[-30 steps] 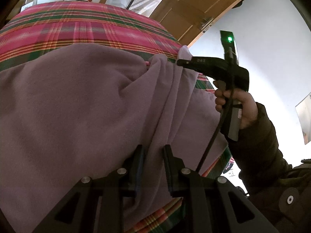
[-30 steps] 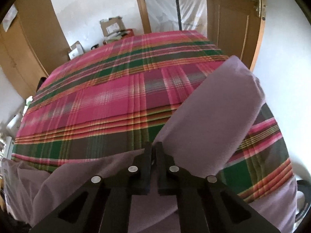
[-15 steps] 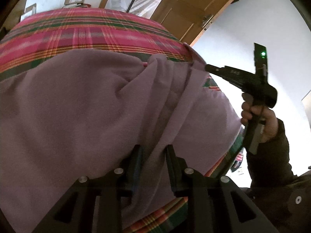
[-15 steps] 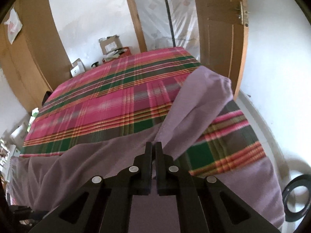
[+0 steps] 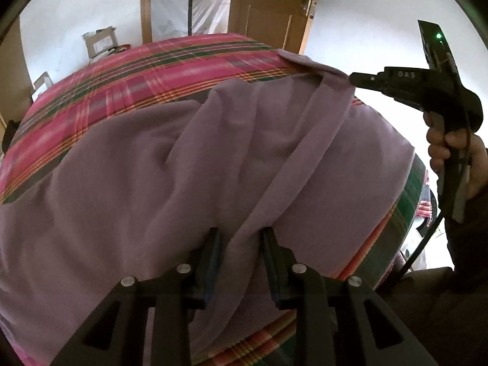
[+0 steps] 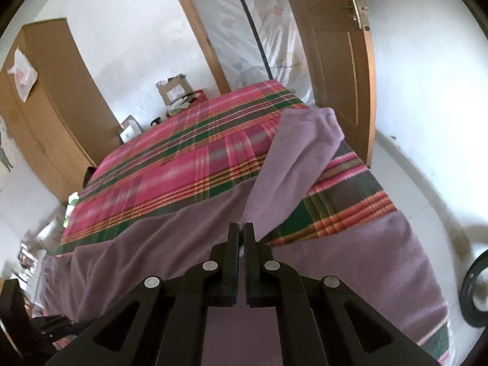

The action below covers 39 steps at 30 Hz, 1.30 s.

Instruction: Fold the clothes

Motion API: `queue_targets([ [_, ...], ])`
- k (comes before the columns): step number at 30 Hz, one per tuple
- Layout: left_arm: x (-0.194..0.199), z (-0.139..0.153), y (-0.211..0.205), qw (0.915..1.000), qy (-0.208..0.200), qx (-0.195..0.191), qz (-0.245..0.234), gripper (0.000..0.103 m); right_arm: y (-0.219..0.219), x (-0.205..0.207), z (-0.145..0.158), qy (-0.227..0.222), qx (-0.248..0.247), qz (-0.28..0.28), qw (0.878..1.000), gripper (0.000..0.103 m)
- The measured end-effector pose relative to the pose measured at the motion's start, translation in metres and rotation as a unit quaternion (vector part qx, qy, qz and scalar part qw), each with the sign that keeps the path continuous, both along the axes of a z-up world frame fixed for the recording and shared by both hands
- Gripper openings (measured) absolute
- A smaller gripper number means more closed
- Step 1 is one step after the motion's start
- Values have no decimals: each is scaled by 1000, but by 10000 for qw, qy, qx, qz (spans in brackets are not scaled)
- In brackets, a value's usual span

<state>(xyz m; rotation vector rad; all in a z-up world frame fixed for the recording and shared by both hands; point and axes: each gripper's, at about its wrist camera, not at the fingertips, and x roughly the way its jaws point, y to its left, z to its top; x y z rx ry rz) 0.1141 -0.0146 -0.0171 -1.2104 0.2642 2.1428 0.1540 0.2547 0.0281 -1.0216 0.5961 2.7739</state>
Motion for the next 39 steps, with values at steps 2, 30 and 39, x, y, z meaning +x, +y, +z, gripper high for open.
queue_targets([
  [2,-3,2,-8,9996,-114,270,45,9,1,9,1,48,32,-34,10000,2],
  [30,-6,1,-15,9972,-285,685,27,7,6,-77,-29,-919,921,-97,9915,36],
  [39,-10,0,-16,9966,-339,740,85,7,13,-65,-24,-541,851,-142,9948,6],
])
